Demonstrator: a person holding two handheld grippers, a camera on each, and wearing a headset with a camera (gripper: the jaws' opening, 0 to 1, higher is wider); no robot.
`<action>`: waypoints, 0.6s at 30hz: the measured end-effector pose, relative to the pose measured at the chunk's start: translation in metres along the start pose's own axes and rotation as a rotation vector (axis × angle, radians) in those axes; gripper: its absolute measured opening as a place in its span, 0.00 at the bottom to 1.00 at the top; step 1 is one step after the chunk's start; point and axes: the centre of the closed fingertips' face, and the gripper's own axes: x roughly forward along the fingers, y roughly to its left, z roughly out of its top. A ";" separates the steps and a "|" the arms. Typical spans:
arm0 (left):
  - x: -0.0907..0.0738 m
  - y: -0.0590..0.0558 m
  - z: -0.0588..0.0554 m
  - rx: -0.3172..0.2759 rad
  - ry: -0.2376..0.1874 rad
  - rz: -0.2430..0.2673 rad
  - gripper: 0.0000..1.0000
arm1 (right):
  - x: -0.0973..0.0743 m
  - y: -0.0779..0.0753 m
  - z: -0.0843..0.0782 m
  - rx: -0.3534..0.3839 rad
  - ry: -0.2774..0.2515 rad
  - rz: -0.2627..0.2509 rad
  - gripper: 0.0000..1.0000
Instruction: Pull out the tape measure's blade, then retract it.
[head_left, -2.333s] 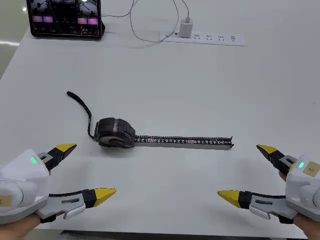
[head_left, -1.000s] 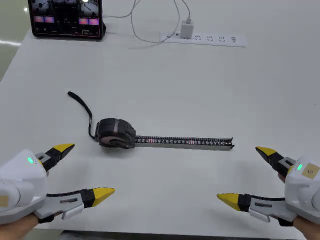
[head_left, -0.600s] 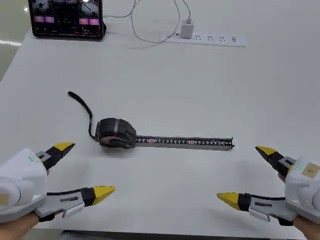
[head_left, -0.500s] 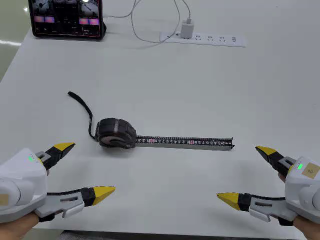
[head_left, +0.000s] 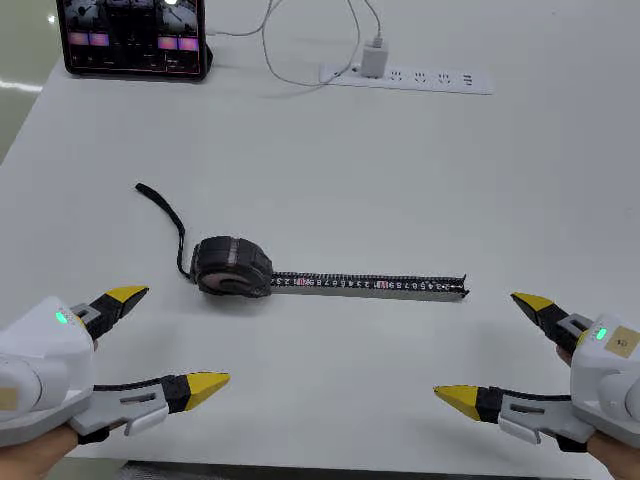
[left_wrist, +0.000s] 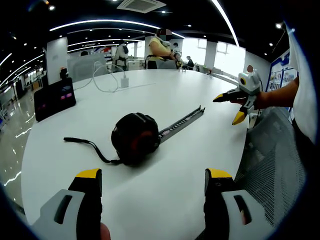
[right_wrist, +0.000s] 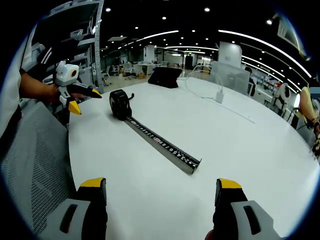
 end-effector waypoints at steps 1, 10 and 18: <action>0.000 0.000 0.001 -0.005 -0.003 0.000 0.82 | 0.000 0.000 0.000 -0.001 0.001 0.000 0.89; 0.009 0.001 0.002 -0.080 -0.012 0.017 0.83 | 0.000 -0.002 0.003 -0.008 -0.002 -0.004 0.88; 0.016 0.002 0.005 -0.102 -0.018 0.034 0.83 | 0.002 -0.004 0.004 -0.007 -0.005 -0.003 0.88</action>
